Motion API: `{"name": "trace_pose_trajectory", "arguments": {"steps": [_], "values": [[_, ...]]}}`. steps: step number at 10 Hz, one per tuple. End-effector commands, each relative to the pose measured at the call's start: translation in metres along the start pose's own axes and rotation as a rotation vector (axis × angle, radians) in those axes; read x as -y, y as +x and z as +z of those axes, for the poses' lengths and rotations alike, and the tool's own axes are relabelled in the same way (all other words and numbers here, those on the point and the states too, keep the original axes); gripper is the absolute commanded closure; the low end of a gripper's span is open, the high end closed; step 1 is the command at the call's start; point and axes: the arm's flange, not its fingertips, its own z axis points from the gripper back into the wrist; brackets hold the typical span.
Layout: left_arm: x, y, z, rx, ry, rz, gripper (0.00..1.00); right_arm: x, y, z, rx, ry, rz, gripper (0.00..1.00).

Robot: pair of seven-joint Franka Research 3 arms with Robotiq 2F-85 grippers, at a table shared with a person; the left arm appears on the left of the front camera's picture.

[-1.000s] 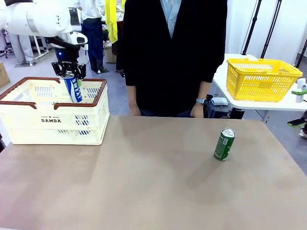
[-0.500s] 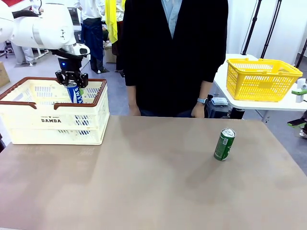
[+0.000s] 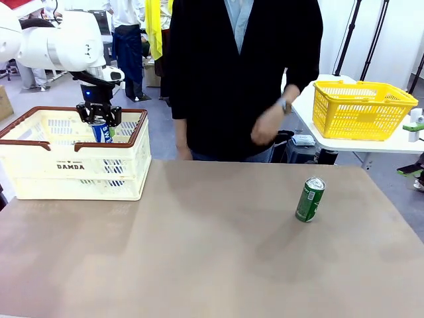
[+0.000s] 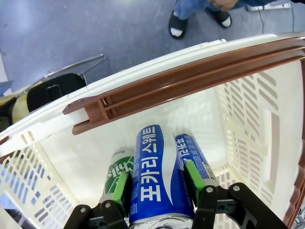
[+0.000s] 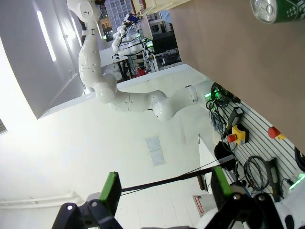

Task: Place the drinks into the Shopping basket.
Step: Pick up one drink and place it into the Shopping basket.

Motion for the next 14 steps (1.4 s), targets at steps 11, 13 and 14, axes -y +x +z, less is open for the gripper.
{"name": "trace_pose_trajectory", "arguments": {"steps": [11, 13, 14], "values": [[-0.001, -0.041, 0.052, 0.018, -0.201, -0.022, 0.00, -0.004, -0.002, 0.001, -0.009, -0.006, -0.017, 0.00], [-0.017, -0.104, 0.100, 0.029, -0.352, 0.021, 0.00, -0.004, -0.002, 0.001, -0.009, -0.006, -0.017, 0.00], [-0.034, -0.148, 0.121, 0.066, -0.475, -0.063, 0.00, -0.004, -0.002, 0.001, -0.009, -0.006, -0.017, 0.00]]}}
